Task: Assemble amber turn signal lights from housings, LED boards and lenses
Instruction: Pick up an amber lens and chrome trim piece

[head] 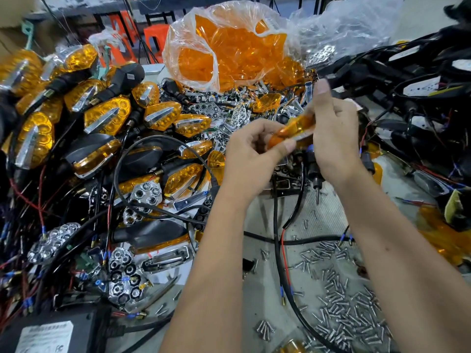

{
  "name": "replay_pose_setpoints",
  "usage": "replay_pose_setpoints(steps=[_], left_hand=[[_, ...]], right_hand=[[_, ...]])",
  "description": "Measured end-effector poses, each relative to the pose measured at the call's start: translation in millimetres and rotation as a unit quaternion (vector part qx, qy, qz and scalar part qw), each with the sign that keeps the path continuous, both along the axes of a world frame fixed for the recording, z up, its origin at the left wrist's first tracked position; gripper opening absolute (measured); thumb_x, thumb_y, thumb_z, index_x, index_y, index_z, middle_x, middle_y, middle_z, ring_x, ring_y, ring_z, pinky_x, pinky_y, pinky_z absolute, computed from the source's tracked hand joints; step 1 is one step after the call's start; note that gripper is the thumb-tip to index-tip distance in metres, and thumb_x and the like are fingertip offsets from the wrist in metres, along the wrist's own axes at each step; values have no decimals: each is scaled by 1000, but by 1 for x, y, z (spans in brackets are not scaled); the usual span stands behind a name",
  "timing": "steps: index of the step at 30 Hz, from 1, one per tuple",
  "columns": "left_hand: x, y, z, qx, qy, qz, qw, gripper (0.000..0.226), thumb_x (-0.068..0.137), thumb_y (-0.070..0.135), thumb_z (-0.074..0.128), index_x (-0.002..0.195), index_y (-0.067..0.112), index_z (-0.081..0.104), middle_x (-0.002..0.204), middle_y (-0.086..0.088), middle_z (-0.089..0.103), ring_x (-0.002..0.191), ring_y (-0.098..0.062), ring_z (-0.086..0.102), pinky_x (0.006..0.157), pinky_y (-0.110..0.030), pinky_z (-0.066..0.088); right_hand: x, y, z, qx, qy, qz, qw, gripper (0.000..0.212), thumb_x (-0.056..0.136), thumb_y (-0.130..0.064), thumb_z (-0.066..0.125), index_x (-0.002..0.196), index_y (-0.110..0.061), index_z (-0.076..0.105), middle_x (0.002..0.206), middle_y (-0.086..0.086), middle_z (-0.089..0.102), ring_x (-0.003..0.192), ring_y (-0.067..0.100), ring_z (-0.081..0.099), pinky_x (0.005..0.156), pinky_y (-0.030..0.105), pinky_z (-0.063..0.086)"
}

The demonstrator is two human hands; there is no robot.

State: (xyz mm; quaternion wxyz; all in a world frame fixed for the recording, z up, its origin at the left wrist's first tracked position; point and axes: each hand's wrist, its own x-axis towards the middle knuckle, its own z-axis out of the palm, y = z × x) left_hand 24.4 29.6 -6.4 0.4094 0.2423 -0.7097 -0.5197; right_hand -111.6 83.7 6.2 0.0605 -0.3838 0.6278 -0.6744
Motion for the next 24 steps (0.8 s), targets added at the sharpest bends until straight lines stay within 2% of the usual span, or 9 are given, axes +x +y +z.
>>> replay_pose_setpoints(steps=[2,4,6,10,13,15,19,21,24], left_hand=[[6,-9,-2,19,10,37,999,21,84,7,82,91,25,75,74,11,66,71,-5,60,68,-28,55],[11,-15,-2,37,29,66,997,23,84,6,82,91,27,75,78,12,69,76,-8,64,72,-35,60],[14,-17,-1,54,55,78,994,22,85,5,81,96,23,76,84,9,72,81,-11,67,80,-42,61],[8,-16,-2,89,76,104,988,29,91,7,77,116,22,73,109,2,74,102,-12,71,90,-37,61],[2,-15,0,203,93,83,971,34,98,20,71,129,10,63,123,-12,68,104,-26,75,88,-38,62],[0,-14,1,255,97,39,961,34,101,27,67,122,0,63,114,-17,73,90,-27,78,81,-35,63],[-1,-14,2,271,86,38,958,32,100,37,65,90,6,68,73,-1,74,66,-14,71,60,-29,58],[2,-15,3,278,74,55,956,25,100,30,66,91,7,72,76,-4,75,66,-16,71,58,-32,56],[4,-16,5,255,37,65,964,13,93,5,67,103,8,74,95,-12,77,81,-26,74,71,-40,61]], right_hand=[[-5,2,-1,29,-16,133,991,45,102,-41,58,80,-3,65,72,7,62,62,23,57,51,30,48],[-10,3,-4,41,7,207,977,15,95,-27,72,95,-12,70,87,4,69,72,24,63,57,33,57],[-12,3,-7,33,15,229,973,20,87,-22,81,102,-14,71,94,4,73,74,27,67,61,36,59],[-8,2,-7,6,36,177,984,28,79,-28,89,98,-15,73,90,10,75,71,36,71,57,46,62],[-5,3,-5,7,64,146,987,23,79,-21,89,93,-17,71,79,-1,72,65,23,71,57,46,62],[-3,5,-2,25,116,128,985,23,78,-19,89,90,-15,69,73,-9,66,64,14,65,60,41,60],[3,11,14,135,227,193,945,25,74,-16,89,86,-12,68,83,4,66,79,24,60,66,37,47],[-1,16,25,197,232,253,918,24,76,-17,90,91,-15,72,89,0,69,85,18,63,71,33,50],[-7,25,36,200,197,303,911,16,85,-20,85,99,-14,77,94,2,76,89,19,71,82,35,60]])
